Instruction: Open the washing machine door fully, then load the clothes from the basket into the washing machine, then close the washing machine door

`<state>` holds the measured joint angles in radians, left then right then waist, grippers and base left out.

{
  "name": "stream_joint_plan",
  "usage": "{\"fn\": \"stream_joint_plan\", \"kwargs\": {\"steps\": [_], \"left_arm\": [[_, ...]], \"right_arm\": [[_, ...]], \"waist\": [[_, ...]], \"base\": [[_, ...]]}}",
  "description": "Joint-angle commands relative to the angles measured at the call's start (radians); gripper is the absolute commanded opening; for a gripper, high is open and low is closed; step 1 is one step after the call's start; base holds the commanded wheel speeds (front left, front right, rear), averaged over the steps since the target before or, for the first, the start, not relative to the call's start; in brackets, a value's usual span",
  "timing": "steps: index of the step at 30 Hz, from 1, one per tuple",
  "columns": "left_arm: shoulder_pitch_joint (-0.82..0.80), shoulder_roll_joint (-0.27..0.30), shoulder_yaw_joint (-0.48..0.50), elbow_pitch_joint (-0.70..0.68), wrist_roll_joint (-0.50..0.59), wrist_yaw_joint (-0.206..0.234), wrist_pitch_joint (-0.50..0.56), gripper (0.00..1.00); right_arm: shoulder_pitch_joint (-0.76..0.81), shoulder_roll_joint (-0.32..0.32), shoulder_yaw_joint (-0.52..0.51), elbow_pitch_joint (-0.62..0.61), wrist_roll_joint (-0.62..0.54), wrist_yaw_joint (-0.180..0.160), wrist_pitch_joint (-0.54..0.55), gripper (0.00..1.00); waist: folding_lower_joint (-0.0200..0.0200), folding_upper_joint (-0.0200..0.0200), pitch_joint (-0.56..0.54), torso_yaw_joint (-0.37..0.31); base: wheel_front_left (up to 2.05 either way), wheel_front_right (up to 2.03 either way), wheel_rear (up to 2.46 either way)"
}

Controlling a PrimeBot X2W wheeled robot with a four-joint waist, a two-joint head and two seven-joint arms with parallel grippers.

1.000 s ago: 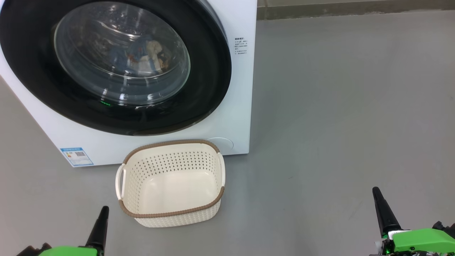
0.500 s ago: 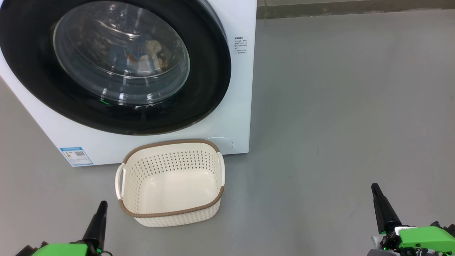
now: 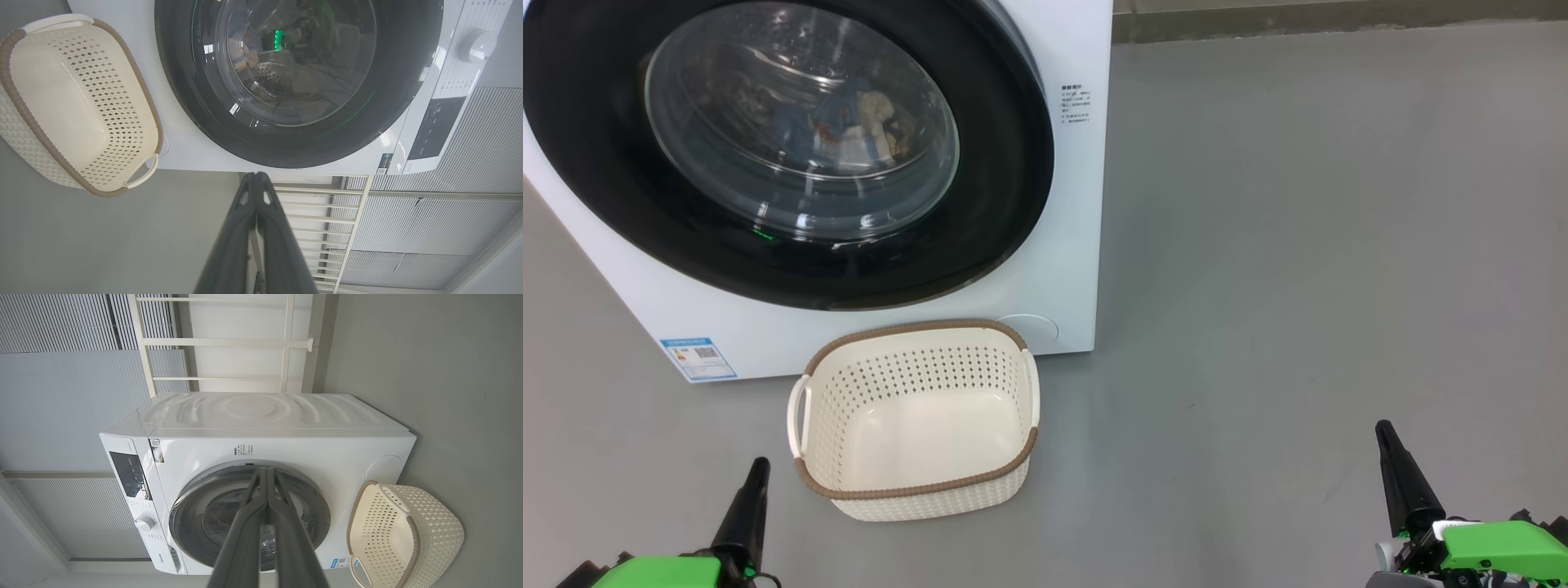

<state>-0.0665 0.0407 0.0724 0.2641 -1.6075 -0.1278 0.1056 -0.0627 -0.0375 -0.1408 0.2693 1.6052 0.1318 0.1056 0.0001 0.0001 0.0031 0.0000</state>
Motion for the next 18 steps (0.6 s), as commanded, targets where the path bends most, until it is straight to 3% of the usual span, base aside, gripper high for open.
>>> {"fn": "stream_joint_plan", "kwargs": {"steps": [1, 18], "left_arm": [[-0.041, 0.015, 0.034, -0.019, -0.007, -0.003, 0.002, 0.00], [-0.041, 0.014, 0.036, -0.019, -0.005, -0.003, 0.003, 0.00]], "right_arm": [[-0.045, -0.013, 0.027, -0.025, 0.003, -0.001, 0.008, 0.00], [-0.045, -0.013, 0.027, -0.025, 0.003, -0.001, 0.008, 0.00]], "waist": [[-0.0001, -0.0001, 0.000, 0.000], [-0.0001, -0.0001, 0.000, 0.000]], "base": [[0.00, 0.00, 0.00], [0.00, 0.00, 0.00]]}}
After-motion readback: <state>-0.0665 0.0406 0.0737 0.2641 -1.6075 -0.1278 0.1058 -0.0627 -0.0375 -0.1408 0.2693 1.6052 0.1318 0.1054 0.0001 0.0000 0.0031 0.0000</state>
